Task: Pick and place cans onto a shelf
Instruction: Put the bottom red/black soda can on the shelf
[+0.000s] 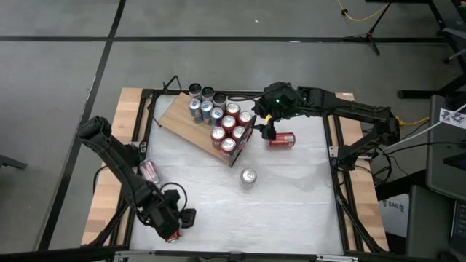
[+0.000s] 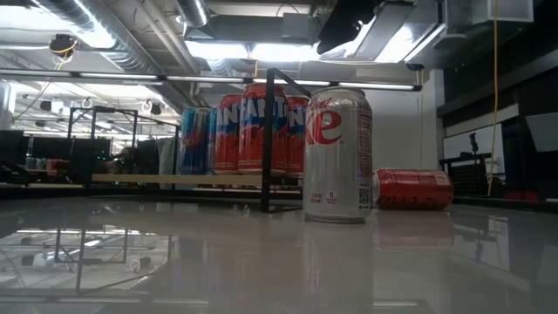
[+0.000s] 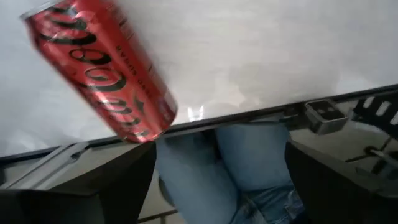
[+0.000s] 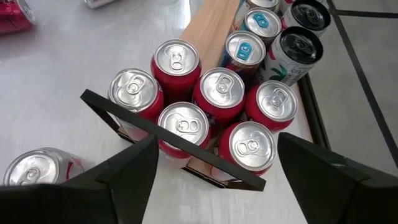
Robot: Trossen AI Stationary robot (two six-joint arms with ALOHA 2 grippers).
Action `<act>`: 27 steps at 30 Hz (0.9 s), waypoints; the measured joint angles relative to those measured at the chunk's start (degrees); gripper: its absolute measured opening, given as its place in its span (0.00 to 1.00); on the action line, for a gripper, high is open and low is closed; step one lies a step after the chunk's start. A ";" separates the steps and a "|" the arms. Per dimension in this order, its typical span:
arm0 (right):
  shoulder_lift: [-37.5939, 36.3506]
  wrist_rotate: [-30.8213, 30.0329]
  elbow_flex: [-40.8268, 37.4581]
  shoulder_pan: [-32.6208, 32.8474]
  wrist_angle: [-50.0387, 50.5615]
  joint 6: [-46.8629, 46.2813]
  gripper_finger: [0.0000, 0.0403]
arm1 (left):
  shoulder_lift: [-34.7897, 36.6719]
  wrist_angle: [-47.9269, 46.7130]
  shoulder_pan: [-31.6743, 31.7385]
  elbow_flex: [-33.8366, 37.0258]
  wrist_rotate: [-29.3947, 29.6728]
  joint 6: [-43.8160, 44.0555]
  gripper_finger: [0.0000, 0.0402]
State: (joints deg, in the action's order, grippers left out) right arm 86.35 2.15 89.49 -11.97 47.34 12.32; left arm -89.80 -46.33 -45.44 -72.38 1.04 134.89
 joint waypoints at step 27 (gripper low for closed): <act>0.00 0.00 0.00 -0.02 0.58 0.02 0.79 | -1.35 -11.22 -4.93 0.00 -6.07 10.97 0.87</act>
State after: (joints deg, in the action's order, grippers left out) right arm 86.35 2.15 89.49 -11.99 47.91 12.34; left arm -91.15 -57.55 -50.37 -72.38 -5.03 145.86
